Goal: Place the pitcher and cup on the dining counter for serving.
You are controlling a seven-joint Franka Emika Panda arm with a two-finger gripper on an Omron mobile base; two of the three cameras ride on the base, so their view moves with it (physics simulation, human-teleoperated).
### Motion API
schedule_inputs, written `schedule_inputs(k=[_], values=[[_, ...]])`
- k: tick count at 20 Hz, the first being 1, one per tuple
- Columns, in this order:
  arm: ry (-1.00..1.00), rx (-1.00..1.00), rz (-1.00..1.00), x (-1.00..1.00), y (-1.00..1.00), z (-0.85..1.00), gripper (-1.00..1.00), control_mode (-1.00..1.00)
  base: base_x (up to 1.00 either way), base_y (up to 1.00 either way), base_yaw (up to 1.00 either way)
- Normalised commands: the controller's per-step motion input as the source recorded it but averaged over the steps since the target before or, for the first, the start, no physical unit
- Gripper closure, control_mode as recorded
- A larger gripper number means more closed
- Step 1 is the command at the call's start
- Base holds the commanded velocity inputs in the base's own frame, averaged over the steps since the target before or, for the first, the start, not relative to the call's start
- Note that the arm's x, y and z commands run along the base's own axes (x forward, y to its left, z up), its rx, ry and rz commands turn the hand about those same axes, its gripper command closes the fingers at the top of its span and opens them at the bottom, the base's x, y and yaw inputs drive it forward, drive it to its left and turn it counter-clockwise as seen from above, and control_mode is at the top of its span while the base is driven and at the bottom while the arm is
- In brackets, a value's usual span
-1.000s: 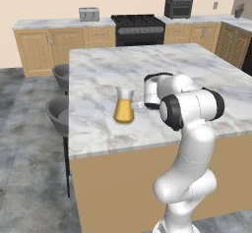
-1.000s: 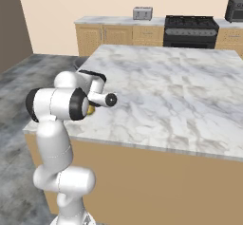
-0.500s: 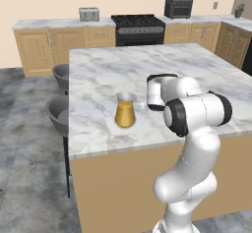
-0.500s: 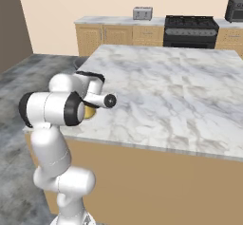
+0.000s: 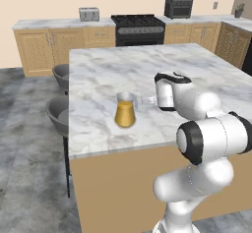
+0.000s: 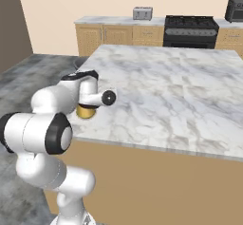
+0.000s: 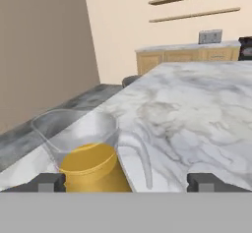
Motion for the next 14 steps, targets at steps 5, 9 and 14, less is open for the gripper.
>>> schedule_inputs(k=[5, 9, 14], values=[[0.1, 0.0, -0.16, -0.84, -0.27, 1.0, -1.0, -1.0, 0.0, 0.0, 0.0], [0.3, 0.0, -0.22, -0.92, -0.18, 0.88, -1.0, -1.0, 0.0, 0.0, 0.0], [0.52, -0.01, -0.19, -0.73, 0.0, 0.84, -1.0, -1.0, 0.0, 0.0, 0.0]])
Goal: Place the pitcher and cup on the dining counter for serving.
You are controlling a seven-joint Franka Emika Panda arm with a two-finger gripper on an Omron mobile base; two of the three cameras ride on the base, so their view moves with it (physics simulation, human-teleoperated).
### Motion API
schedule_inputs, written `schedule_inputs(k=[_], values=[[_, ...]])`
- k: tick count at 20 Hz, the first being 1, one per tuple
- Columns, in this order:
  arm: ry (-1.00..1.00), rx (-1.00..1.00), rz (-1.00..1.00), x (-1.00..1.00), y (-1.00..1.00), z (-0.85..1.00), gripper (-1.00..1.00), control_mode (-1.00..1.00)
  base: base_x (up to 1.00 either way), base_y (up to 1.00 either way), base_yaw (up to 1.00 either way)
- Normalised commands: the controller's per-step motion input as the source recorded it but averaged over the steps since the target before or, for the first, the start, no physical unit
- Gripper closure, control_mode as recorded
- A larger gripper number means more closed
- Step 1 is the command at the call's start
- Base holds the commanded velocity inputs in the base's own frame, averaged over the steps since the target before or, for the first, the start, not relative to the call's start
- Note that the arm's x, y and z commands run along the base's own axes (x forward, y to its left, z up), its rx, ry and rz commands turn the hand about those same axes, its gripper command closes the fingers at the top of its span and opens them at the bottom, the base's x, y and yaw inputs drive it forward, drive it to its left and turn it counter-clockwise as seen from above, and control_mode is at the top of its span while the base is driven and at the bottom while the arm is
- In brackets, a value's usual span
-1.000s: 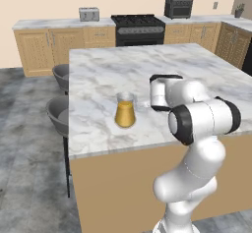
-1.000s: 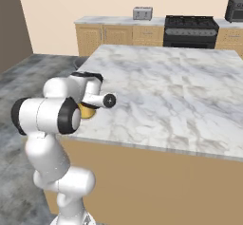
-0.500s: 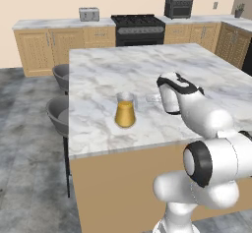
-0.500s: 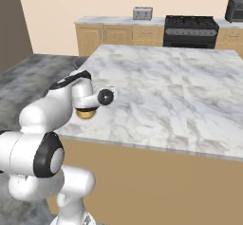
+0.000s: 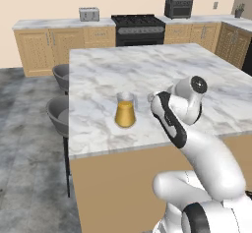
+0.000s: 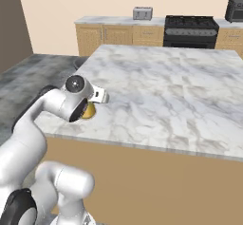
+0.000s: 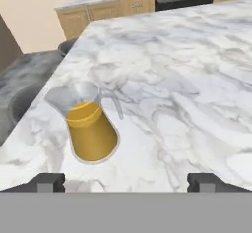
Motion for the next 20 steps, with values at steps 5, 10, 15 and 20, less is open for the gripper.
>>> schedule_inputs(k=[5, 10, 15, 20], values=[[0.34, 0.0, -0.09, -0.64, 0.0, 0.55, -1.0, -1.0, 0.0, 0.0, 0.0], [0.04, 0.0, 0.0, -0.25, 0.0, 0.18, -1.0, -1.0, 0.0, 0.0, 0.0], [0.0, -0.01, 0.02, -0.21, 0.0, -0.01, -1.0, -1.0, 0.0, 0.0, 0.0], [0.0, -0.03, 0.06, -0.79, -0.01, -0.1, -1.0, -1.0, 0.0, 0.0, 0.0]])
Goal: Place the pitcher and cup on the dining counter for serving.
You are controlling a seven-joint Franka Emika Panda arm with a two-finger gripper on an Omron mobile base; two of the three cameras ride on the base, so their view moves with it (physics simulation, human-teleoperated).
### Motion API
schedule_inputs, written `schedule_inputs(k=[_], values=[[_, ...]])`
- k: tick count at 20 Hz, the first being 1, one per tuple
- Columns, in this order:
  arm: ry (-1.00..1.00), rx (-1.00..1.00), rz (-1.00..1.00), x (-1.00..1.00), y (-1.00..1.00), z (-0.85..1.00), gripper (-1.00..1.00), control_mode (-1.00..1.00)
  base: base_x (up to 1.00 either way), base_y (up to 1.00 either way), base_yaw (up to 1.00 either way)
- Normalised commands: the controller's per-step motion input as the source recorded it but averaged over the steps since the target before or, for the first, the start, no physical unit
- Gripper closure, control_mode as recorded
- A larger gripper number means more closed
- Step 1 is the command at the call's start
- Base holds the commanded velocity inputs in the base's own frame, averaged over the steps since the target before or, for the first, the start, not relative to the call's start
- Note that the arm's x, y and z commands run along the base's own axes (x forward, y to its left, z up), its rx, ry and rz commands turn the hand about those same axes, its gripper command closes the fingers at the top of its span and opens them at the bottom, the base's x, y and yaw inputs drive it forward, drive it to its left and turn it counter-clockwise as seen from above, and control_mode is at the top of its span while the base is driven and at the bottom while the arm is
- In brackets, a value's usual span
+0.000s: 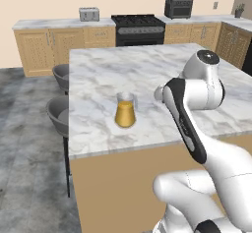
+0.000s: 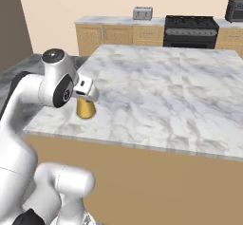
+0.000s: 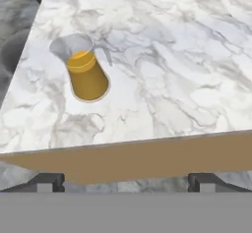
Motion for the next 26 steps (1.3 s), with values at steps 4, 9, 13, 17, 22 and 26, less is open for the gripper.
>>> schedule_inputs(k=[4, 9, 13, 17, 22, 26], values=[[0.0, 0.0, 0.0, 0.0, 0.0, 0.0, -1.0, 1.0, -1.0, -0.52, 0.03], [0.0, 0.0, 0.0, 0.0, 0.0, 0.0, -1.0, 1.0, -0.52, -0.99, 0.0], [0.0, 0.0, 0.0, 0.0, 0.0, 0.0, -1.0, 1.0, -0.01, -1.0, 0.0], [0.0, 0.0, 0.0, 0.0, 0.0, 0.0, -1.0, 1.0, 0.0, -1.0, 0.0], [0.0, 0.0, 0.0, 0.0, 0.0, 0.0, -1.0, 1.0, 0.0, -1.0, 0.0], [0.0, 0.0, 0.0, 0.0, 0.0, 0.0, -1.0, 1.0, 0.0, -1.0, 0.0]])
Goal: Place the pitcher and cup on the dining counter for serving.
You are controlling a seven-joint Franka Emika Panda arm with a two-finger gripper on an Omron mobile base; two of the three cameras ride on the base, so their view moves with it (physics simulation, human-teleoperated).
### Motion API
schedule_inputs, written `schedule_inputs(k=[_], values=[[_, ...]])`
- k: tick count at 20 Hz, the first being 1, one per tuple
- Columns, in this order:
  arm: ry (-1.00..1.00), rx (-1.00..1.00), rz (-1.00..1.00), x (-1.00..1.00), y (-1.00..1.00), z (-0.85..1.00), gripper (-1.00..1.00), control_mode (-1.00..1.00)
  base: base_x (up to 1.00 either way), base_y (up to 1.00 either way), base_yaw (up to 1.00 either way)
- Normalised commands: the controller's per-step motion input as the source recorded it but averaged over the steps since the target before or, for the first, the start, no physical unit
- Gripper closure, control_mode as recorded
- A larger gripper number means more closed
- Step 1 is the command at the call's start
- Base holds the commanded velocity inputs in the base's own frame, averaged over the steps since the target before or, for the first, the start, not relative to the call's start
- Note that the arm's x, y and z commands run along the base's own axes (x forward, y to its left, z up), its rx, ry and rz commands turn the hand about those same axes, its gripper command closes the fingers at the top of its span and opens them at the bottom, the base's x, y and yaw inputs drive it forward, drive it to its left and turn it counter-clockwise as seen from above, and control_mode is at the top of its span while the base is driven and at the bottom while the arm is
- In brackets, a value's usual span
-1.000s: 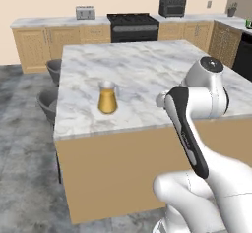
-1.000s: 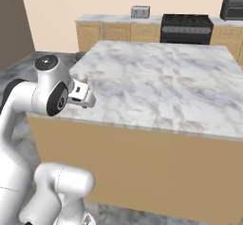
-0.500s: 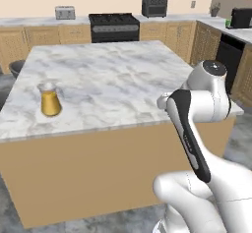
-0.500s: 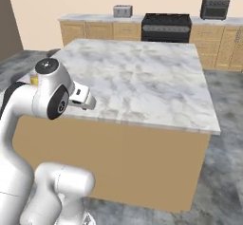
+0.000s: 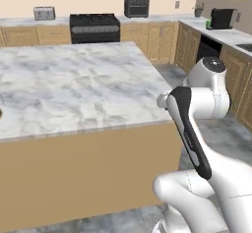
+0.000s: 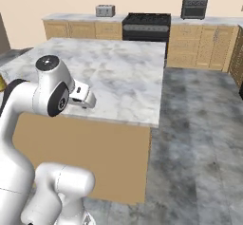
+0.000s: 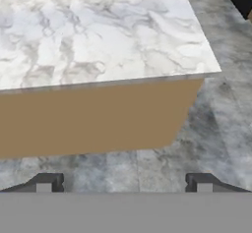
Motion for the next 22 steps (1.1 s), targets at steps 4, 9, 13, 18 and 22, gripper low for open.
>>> schedule_inputs(k=[4, 9, 13, 18, 22], values=[[0.0, 0.0, 0.0, 0.0, 0.0, 0.0, -1.0, 1.0, 0.0, -1.0, 0.0], [0.0, 0.0, 0.0, 0.0, 0.0, 0.0, -1.0, 1.0, 0.02, -1.0, 0.0], [0.0, 0.0, 0.0, 0.0, 0.0, 0.0, -1.0, 1.0, 0.21, -1.0, 0.0], [0.0, 0.0, 0.0, 0.0, 0.0, 0.0, -1.0, 1.0, 0.7, -1.0, 0.0], [0.0, 0.0, 0.0, 0.0, 0.0, 0.0, -1.0, 1.0, 1.0, -0.89, 0.0]])
